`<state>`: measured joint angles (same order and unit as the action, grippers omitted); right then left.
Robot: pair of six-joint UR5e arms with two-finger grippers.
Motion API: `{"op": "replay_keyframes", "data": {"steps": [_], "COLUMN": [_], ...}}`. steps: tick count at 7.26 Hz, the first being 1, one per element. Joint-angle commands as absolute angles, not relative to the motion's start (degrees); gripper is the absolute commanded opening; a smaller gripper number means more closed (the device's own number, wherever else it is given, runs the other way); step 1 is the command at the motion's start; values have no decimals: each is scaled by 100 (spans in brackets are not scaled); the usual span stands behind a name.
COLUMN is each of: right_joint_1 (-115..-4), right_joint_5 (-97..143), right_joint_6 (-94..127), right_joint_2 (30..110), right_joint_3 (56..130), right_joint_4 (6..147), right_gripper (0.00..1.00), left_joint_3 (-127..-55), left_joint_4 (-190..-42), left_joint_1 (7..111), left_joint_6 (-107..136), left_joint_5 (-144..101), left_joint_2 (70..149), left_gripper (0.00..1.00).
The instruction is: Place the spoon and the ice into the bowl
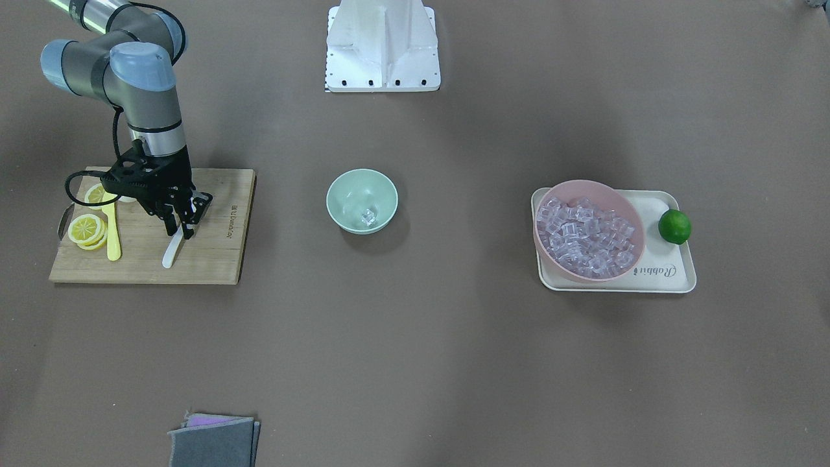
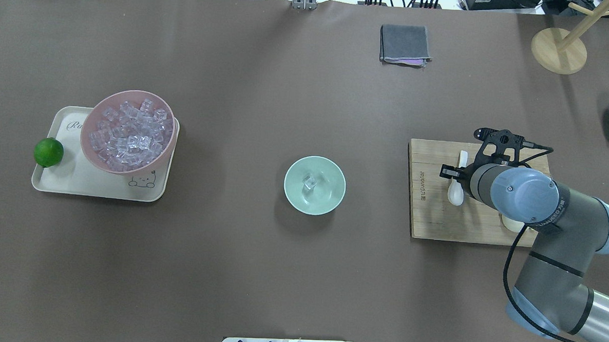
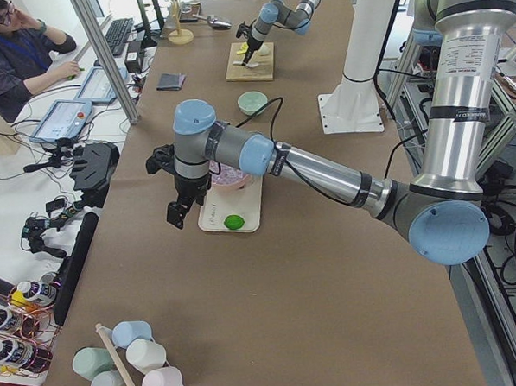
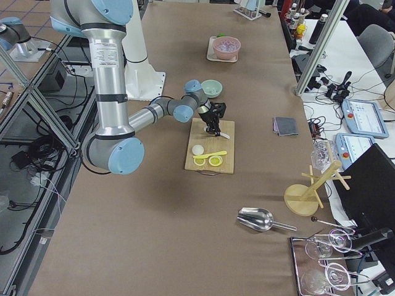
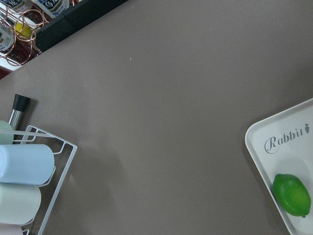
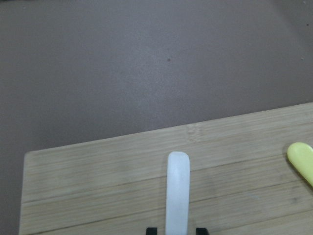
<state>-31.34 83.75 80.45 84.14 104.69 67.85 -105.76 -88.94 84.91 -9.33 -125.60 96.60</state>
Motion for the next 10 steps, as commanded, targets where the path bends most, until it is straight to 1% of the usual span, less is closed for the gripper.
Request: {"op": "replay_keyframes", "data": {"steps": [1,2,3,5,6,9,10], "right_joint_1": [-3129,-3129,-3138,-3094,-3068,-2621,-2445], "right_joint_5": [8358,8367,8393,8411,8411,8368,8324], "right_joint_6": [8051,8059,8051,8059,8164,9785,10252], "right_joint_2": [8402,8376,8263,7746,7221,5797,5444], "right_joint_3": [10450,10529,10573,10564,10556,10512,10503], "right_joint_4": [6785,6785,6803,7030,7736,9565,9954], "right_gripper": [21,0,0,0,0,0,0], "left_joint_3": [-10573,-10565,-10564,-10556,-10556,-10556,-10556], "left_joint_4": [-8895,-8895,-8895,-8895,-8895,-8895,-8895], "left_joint_1": [8490,8482,8481,8481,8481,8481,8481], "left_joint_6": [-905,-897,-896,-896,-896,-888,-888], "left_joint_5": [-12560,-12560,-12560,-12560,-12560,-12560,-12560], "left_joint_2": [9668,9668,9668,9668,9668,9668,9668], "left_gripper": [98,98,98,98,98,98,98]}}
